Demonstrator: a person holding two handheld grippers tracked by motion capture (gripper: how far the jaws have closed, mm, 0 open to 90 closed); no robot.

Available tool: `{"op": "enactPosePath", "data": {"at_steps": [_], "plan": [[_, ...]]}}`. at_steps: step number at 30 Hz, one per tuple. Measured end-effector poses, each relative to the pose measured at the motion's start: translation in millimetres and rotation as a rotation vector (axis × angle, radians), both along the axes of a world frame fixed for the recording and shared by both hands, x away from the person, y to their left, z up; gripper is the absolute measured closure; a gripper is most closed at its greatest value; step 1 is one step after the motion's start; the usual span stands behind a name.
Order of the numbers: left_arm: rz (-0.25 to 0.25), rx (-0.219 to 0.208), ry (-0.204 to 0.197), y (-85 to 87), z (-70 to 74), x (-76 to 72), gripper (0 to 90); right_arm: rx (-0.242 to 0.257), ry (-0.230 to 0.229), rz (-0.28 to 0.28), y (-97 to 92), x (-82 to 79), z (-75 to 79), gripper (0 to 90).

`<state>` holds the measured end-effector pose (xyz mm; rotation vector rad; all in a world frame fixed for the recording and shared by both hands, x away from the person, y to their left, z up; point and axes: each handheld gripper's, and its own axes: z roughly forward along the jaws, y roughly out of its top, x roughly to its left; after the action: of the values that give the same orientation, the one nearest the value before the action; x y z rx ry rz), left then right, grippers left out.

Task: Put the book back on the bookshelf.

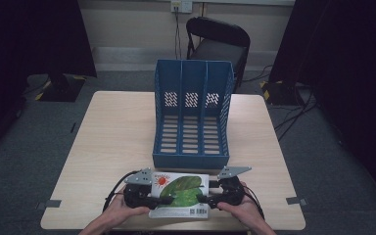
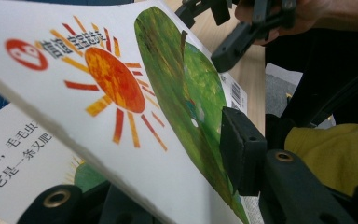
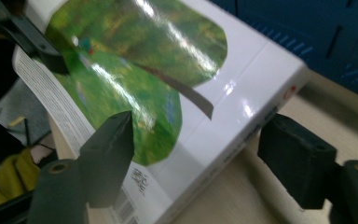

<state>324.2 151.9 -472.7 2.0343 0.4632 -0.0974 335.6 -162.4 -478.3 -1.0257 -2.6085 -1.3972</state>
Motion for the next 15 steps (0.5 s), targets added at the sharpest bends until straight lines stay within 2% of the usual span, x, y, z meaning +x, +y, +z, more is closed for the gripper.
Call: {"op": "enactPosePath", "data": {"at_steps": [2, 5, 6, 12, 15], "plan": [[0.0, 0.004, 0.016, 0.2, -0.9, 0.2, 66.7, 0.0, -0.015, -0.013, -1.5, -0.6, 1.4, 36.0], [-0.002, 0.021, 0.037, 0.8, -2.0, 0.3, 67.0, 0.043, -0.011, -0.021, -7.2, -1.2, 5.5, 46.7], [-0.006, 0.013, 0.05, 1.7, -2.6, 0.6, 67.4, 0.06, -0.015, -0.02, -8.9, -1.9, 7.6, 50.0], [0.003, 0.013, 0.073, 3.0, -1.4, 1.9, 67.9, 0.086, -0.011, -0.019, -12.8, -4.1, 12.9, 54.9], [0.029, 0.015, 0.061, 6.6, 1.0, 2.5, 68.1, 0.108, -0.018, -0.006, -16.0, -6.1, 17.3, 61.6]]}}
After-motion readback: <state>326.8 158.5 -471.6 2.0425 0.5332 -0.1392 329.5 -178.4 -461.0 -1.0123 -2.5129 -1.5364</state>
